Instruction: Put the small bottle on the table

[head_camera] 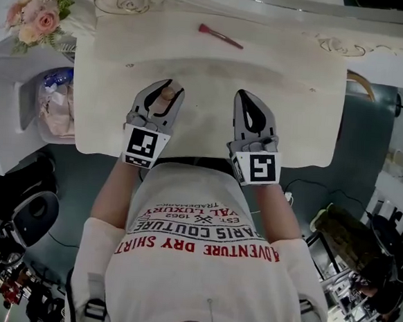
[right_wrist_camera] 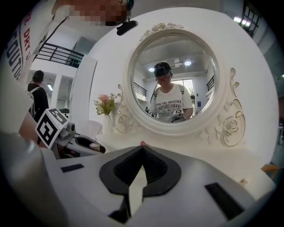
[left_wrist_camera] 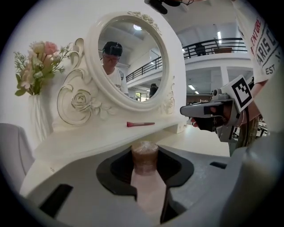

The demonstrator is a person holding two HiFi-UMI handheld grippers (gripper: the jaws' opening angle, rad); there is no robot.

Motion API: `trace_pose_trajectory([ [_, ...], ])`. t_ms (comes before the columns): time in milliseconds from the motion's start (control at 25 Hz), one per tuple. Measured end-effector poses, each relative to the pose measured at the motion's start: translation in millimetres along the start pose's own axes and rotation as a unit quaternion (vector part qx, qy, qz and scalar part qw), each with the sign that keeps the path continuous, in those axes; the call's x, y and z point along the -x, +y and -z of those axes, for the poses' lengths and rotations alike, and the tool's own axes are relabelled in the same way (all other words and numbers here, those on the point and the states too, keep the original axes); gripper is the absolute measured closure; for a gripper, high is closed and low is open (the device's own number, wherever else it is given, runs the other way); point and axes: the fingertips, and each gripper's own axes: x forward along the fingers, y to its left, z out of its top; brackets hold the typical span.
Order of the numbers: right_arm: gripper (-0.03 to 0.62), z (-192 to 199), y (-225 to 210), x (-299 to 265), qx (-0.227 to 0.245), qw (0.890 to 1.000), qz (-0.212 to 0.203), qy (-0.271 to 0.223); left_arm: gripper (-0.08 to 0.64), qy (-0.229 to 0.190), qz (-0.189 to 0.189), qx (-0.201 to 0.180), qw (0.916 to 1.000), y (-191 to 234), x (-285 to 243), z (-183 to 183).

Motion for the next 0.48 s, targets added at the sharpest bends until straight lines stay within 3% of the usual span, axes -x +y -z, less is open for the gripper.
trace_pose_trajectory([
  [480,0.594,9.9,-10.3,-26.1,-0.022,1.0,-0.003,0.009,0.429,0.005,-0.029,0.005,0.9996,27.8,-24.0,17.8],
])
